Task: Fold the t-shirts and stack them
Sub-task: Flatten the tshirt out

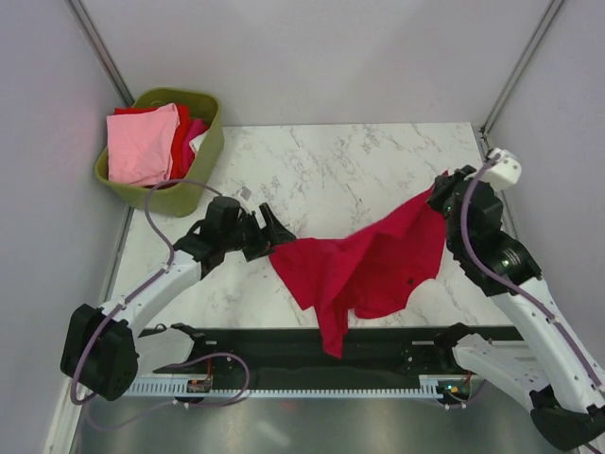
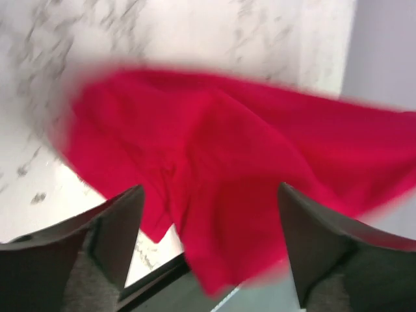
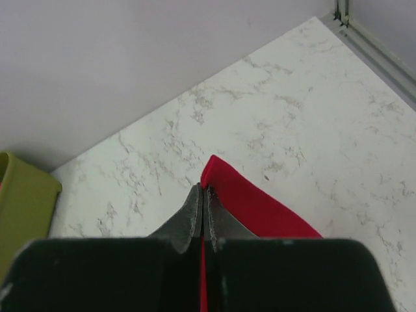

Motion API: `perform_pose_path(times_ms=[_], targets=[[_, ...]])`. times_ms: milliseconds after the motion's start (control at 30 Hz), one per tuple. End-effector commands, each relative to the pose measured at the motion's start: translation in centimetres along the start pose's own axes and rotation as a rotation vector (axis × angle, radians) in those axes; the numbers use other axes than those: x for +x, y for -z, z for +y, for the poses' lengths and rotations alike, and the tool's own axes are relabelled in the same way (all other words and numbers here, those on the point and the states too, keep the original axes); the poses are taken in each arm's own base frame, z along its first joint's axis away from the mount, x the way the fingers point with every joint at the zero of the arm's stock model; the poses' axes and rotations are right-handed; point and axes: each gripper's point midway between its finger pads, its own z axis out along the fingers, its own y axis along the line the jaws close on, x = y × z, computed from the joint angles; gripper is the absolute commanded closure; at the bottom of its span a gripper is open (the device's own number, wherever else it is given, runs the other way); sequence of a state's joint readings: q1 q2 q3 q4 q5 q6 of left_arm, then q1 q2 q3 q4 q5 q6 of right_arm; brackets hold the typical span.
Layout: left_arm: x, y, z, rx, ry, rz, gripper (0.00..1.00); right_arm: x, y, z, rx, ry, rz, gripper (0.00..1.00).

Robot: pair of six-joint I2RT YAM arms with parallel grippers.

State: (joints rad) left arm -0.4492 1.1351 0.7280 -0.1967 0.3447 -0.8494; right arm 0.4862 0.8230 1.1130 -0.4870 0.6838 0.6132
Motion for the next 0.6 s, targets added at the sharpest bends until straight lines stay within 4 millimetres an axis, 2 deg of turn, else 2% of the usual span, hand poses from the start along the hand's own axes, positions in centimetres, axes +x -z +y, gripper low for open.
perform_pose_path(times_ms=[0, 133, 233, 267, 333, 367, 400, 467, 533, 567], targets=[[1.3, -0.1, 2.2, -0.088, -0.019, 0.030, 0.05, 2.7, -1.3, 1.6, -0.044, 0.039, 0.094, 1.00], [2.1, 0.7, 1.2, -0.129, -0.176, -0.016, 0.05, 4.8, -2.3, 0.6, 0.000, 0.073, 0.122, 1.00], [4.1, 0.9, -0.4, -0.135, -0.299, -0.001, 0.10, 5.7, -2.7, -0.2, 0.031, 0.094, 0.126, 1.00], [5.7, 0.8, -1.3, -0.118, -0.342, 0.029, 0.14, 5.9, -2.9, -0.5, 0.042, 0.099, 0.126, 1.00], [7.4, 0.7, -1.8, -0.125, -0.390, 0.060, 0.18, 6.6, -3.0, -1.1, 0.061, 0.118, 0.135, 1.00], [9.3, 0.7, -2.5, -0.117, -0.430, 0.091, 0.19, 6.9, -3.1, -1.3, 0.066, 0.125, 0.140, 1.00], [10.2, 0.7, -3.0, -0.115, -0.449, 0.108, 0.20, 7.0, -3.1, -1.4, 0.070, 0.129, 0.140, 1.00], [13.5, 0.7, -2.8, -0.147, -0.504, 0.175, 0.21, 7.4, -3.0, -1.8, 0.077, 0.138, 0.145, 1.00], [15.5, 0.7, -2.9, -0.162, -0.530, 0.205, 0.21, 7.8, -3.0, -2.2, 0.084, 0.144, 0.149, 1.00], [17.7, 0.7, -2.7, -0.172, -0.551, 0.247, 0.21, 7.8, -2.9, -2.3, 0.084, 0.140, 0.146, 1.00]])
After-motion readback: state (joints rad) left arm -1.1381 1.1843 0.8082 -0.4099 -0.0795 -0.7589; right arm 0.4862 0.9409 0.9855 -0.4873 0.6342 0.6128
